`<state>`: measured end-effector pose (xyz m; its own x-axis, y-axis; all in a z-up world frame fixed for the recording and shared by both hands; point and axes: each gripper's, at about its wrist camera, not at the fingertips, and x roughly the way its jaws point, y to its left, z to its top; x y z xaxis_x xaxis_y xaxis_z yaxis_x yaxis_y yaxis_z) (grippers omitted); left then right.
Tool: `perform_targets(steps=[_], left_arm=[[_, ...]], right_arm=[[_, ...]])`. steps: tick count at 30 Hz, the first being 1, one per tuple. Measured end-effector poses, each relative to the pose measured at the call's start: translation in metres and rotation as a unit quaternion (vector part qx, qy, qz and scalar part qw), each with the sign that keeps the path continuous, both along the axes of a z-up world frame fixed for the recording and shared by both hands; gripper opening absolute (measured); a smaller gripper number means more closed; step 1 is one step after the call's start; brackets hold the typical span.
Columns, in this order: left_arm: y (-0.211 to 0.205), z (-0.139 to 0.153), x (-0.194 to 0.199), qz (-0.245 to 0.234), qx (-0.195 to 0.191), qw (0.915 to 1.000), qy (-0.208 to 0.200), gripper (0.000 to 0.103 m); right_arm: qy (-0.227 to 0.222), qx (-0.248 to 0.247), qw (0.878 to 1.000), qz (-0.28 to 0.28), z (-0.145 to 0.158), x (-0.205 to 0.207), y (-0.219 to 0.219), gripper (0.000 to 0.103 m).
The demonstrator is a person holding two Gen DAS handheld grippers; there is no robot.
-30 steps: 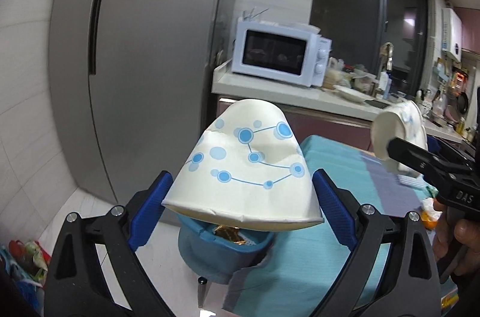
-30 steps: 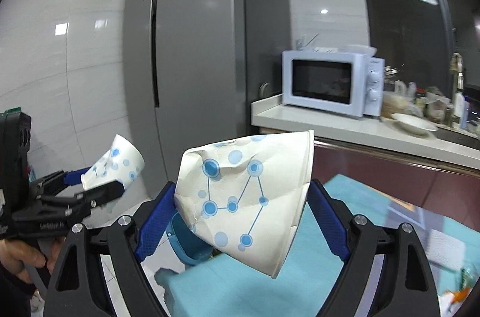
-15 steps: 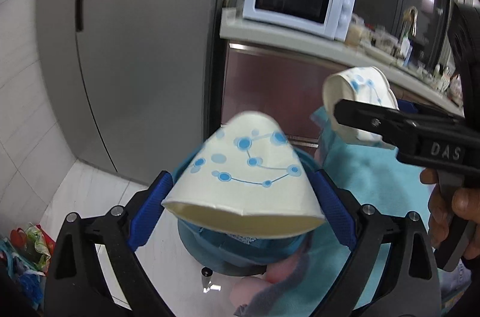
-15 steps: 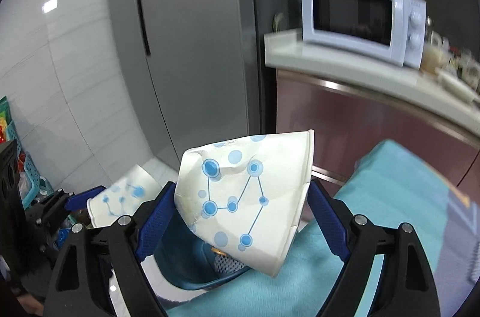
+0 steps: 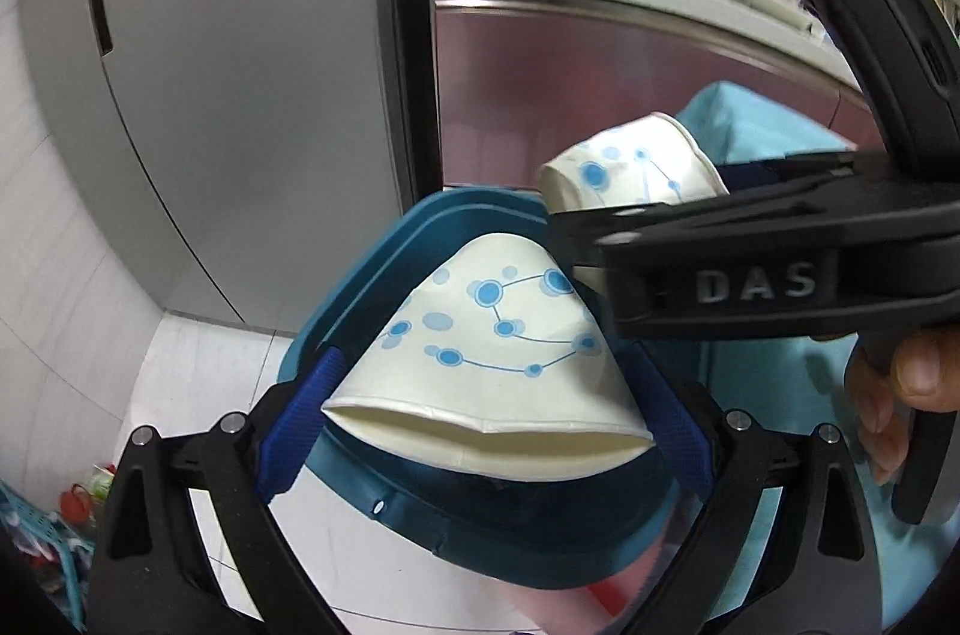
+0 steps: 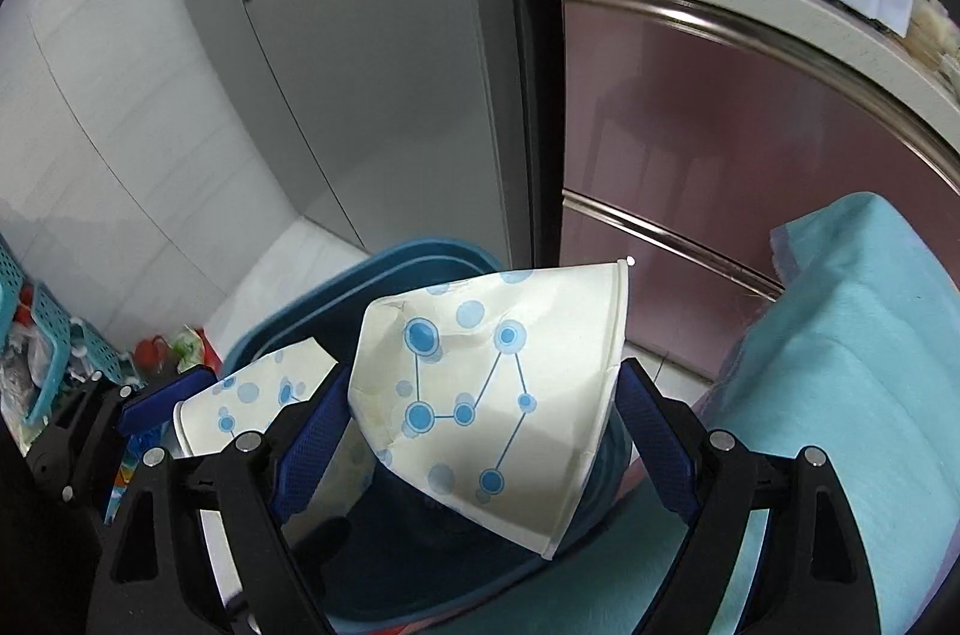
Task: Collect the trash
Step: 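Open both tools to drop the paper cups into the bin, then lift both open tools away from the bin back over the table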
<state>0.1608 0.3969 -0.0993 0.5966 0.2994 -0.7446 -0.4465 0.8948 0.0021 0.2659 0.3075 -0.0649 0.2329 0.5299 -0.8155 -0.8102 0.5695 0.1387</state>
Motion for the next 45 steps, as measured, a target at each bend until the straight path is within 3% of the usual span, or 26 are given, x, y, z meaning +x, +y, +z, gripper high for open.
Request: perform_targets(steps=[8, 20, 35, 45], left_arm=[[-0.005, -0.013, 0.009, -0.002, 0.012, 0.9995, 0.03, 0.095], [-0.017, -0.001, 0.005, 0.004, 0.036, 0.9991, 0.024, 0.097], [-0.06, 0.065, -0.038, 0.013, 0.103, 0.9943, -0.026, 0.097], [-0.131, 0.112, -0.073, -0.009, 0.134, 0.9876, -0.081, 0.097]], right_arm=[[0.024, -0.016, 1.0, 0.008, -0.011, 0.011, 0.017, 0.087], [0.018, 0.007, 1.0, -0.015, -0.003, 0.013, 0.002, 0.091], [-0.038, 0.105, 0.992, -0.05, 0.068, -0.017, -0.095, 0.096], [-0.107, 0.169, 0.976, -0.085, 0.109, -0.057, -0.189, 0.096]])
